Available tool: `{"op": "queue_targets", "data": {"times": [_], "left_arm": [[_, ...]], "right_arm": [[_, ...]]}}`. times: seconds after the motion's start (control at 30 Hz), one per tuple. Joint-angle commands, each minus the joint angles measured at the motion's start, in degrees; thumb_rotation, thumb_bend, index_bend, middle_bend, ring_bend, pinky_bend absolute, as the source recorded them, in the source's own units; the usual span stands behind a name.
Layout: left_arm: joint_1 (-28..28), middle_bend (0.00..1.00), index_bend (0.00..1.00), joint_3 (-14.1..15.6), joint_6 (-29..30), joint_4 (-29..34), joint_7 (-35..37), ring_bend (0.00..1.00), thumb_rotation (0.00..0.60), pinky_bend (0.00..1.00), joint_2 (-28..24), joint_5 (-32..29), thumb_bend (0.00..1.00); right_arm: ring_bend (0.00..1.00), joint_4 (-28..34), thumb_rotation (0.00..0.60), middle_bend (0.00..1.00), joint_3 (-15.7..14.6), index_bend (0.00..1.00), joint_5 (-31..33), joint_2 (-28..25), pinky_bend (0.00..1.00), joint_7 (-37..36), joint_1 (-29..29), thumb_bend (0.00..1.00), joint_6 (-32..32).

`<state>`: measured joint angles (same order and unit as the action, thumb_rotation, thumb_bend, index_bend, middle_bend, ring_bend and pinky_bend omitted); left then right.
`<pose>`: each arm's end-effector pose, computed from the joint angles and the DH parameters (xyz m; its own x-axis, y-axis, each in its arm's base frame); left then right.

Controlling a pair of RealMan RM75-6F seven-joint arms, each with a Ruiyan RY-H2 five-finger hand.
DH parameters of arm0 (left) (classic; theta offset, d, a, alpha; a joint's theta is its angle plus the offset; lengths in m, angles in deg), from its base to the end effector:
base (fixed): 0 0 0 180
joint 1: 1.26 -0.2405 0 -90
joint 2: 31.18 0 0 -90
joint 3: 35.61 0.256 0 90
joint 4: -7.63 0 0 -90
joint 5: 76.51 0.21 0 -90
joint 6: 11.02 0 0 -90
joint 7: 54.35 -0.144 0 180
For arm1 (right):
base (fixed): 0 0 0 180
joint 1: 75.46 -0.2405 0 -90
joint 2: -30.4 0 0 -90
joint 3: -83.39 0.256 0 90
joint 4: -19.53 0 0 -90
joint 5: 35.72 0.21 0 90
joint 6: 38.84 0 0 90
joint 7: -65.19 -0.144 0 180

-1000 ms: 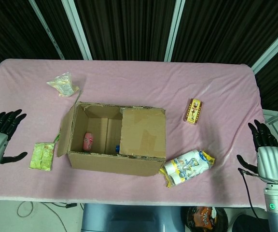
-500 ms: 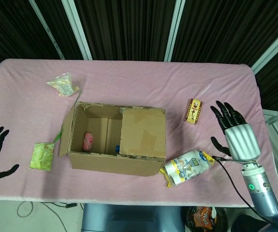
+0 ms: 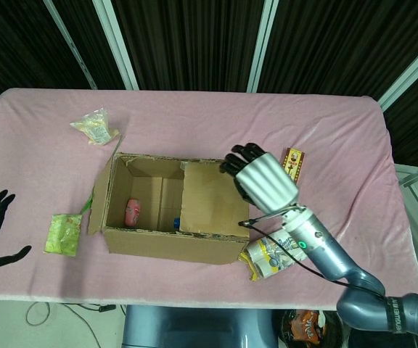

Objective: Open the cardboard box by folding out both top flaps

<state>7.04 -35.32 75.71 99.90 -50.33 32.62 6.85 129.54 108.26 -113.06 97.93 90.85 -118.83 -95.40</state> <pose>-0.3098 0.1884 0.1602 0.3384 0.0046 0.9410 0.9409 -0.0161 -0.3383 -0.0250 -0.3325 0.1200 0.4240 0.1482 0.8935 -0.6458 -0.6422 0.4129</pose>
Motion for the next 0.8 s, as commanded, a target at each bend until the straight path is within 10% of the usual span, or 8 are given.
{"op": "queue_targets", "data": {"times": [0.03, 0.8], "left_arm": [[0.02, 0.00, 0.00, -0.19, -0.47, -0.06, 0.60, 0.00, 0.600, 0.01, -0.13, -0.08, 0.11], [-0.01, 0.00, 0.00, -1.23, -2.99, -0.30, 2.38, 0.00, 0.600, 0.01, -0.77, 0.03, 0.12]], "right_arm": [[0.30, -2.44, 0.600, 0.43, 0.51, 0.43, 4.00, 4.24, 0.33, 3.74, -5.61, 0.81, 4.64], [0.29, -16.25, 0.600, 0.43, -6.32, 0.49, 21.27, 15.78, 0.33, 14.20, -23.98, 0.83, 16.20]]}}
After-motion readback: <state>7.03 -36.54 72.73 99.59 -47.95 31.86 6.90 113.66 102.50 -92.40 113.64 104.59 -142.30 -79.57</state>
